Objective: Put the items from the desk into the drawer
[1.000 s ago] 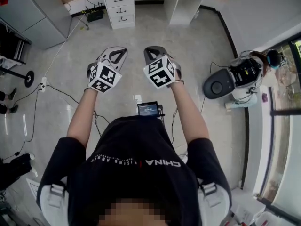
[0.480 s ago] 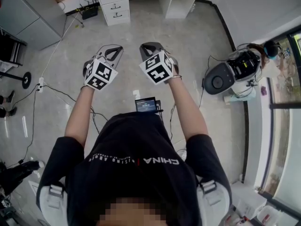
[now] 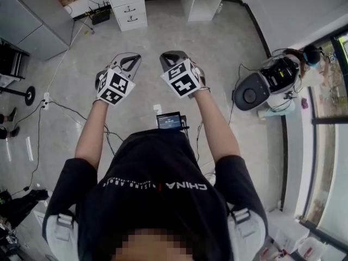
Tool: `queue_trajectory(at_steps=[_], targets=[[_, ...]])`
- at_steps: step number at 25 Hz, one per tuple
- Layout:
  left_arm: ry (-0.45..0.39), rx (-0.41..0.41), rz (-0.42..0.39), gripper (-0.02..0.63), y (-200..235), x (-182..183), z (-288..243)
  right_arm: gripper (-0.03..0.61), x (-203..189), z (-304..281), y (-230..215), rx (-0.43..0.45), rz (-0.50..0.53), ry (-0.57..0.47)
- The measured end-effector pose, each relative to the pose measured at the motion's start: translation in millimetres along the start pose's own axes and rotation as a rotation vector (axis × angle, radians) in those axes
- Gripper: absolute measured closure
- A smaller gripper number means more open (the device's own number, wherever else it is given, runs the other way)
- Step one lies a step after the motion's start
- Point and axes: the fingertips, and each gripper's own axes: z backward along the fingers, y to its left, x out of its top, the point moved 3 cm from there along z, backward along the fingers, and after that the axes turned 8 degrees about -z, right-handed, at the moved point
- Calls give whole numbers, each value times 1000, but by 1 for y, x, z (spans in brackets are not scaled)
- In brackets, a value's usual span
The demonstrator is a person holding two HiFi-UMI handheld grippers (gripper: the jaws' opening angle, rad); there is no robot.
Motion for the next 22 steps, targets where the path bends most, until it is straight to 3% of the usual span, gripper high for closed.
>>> queue_trajectory(at_steps=[12, 22], targets=[[33, 33, -2, 601, -6, 46, -57, 561, -22, 18, -74, 27, -11, -23], [82, 27, 35, 601, 7, 28, -93, 561, -35, -9, -112, 55, -50, -23]])
